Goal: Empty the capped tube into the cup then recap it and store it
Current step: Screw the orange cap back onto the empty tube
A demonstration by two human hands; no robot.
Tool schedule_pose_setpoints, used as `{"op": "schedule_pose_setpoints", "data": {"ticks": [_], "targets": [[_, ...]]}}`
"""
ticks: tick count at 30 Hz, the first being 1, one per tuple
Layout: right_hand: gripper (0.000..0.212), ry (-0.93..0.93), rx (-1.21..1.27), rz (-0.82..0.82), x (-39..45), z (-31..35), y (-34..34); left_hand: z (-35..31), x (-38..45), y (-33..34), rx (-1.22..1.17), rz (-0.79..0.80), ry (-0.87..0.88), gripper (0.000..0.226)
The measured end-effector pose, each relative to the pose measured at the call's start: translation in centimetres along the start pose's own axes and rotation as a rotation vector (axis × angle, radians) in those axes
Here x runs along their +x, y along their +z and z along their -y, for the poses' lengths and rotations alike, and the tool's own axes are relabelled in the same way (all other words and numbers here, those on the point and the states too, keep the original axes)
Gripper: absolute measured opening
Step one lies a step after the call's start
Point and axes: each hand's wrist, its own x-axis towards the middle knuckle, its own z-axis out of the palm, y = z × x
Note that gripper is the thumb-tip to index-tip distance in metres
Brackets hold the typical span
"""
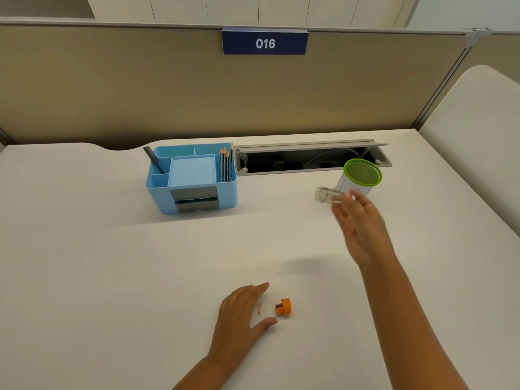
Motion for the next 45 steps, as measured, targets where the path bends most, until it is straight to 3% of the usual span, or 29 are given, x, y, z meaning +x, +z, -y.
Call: {"op": "schedule_pose_setpoints", "data": {"ticks": [6, 19, 25, 30, 33, 38, 42, 45], "targets": [[0.01, 0.302, -0.002, -0.02, -5.7, -4.6, -2.0, -0.5, 0.1, 0.0, 0.03, 0.1, 0.085, 0.061], [0.025, 0.452, -0.039, 0.062, -8.4, -6.6, -2.3, -1.1, 0.2, -0.2, -0.038, 0.031, 0.038, 0.064], [0.027, 0.499, -0.257, 0.236, -9.0, -7.2, -0.8, -1.4, 0.4, -1.5, -0.066, -0.026, 0.068, 0.068], [0.037, 0.543, -0.312, 0.295, -9.5, -7.9, 0.0, -2.8, 0.7, -2.3, -0.233, -0.049, 0.016, 0.047], [0.042, 0.52, -0.34, 0.332, -10.3, -7.8, 0.2, -3.9, 0.5, -2.4, -0.392, -0.129, -0.077, 0.031], [0.033, 0.435, -0.598, 0.429, -10.7, -7.6, 0.0, -4.9, 0.4, -2.5, -0.596, -0.214, -0.215, 0.027], [0.027, 0.145, -1.048, 0.404, -10.2, -7.4, -1.4, -4.8, 0.2, -2.5, -0.569, -0.197, -0.232, 0.02], [0.037, -0.034, -1.401, 0.442, -10.0, -8.1, -3.4, -4.0, 0.0, -2.4, -0.519, -0.154, -0.247, 0.02]]}}
